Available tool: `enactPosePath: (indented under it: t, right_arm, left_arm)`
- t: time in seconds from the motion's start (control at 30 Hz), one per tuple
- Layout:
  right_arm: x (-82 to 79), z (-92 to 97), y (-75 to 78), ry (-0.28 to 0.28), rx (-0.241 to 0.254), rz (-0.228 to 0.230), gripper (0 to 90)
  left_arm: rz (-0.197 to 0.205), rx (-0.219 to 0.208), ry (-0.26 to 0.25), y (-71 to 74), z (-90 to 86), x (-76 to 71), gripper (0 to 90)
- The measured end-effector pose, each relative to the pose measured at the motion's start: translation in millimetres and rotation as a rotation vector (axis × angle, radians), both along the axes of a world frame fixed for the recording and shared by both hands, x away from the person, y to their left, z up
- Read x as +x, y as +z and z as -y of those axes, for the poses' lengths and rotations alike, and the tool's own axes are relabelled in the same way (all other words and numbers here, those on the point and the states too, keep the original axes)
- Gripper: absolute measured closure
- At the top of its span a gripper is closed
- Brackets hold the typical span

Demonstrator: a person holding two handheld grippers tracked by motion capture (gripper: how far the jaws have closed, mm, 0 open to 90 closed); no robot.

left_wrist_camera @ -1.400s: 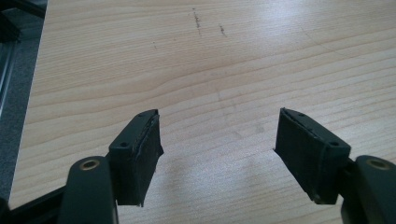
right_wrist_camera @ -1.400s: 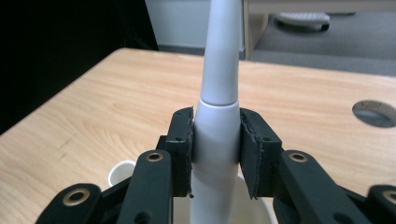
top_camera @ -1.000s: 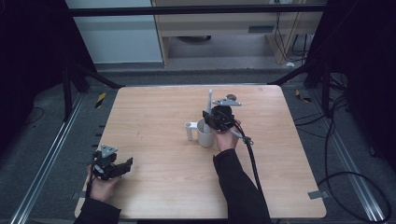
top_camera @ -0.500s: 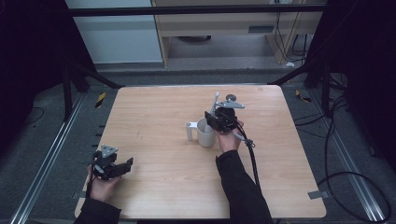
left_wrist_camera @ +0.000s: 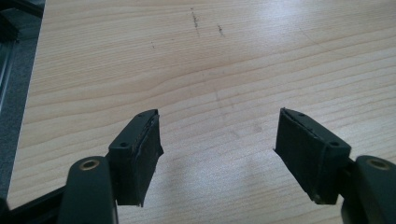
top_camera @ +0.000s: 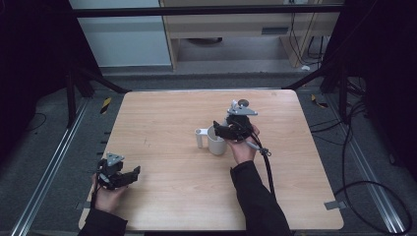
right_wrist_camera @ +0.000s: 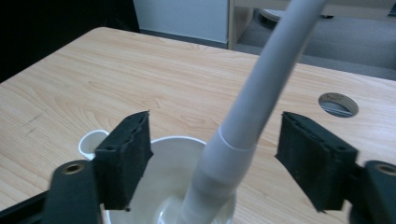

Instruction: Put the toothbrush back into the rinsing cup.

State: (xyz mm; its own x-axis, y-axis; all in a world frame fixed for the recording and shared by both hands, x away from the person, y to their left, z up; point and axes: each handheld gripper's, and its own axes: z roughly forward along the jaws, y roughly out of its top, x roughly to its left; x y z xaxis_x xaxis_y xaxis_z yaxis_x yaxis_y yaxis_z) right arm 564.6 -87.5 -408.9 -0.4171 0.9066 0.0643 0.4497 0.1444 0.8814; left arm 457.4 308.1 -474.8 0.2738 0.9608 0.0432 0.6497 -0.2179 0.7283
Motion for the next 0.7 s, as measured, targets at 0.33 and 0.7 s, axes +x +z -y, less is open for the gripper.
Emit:
enactPosePath:
  t: [0.33,0.7]
  right_arm:
    - [-31.5,21.6,9.5,0.024,0.006,-0.002,16.0]
    - [-79.5,58.1,7.1,0.095,-0.035,-0.017,14.7]
  left_arm:
    - [0.008,-0.007,-0.001,0.5,-0.7,-1.1,29.7]
    - [0.025,-0.011,-0.014,1.3,0.7,-2.3,29.3]
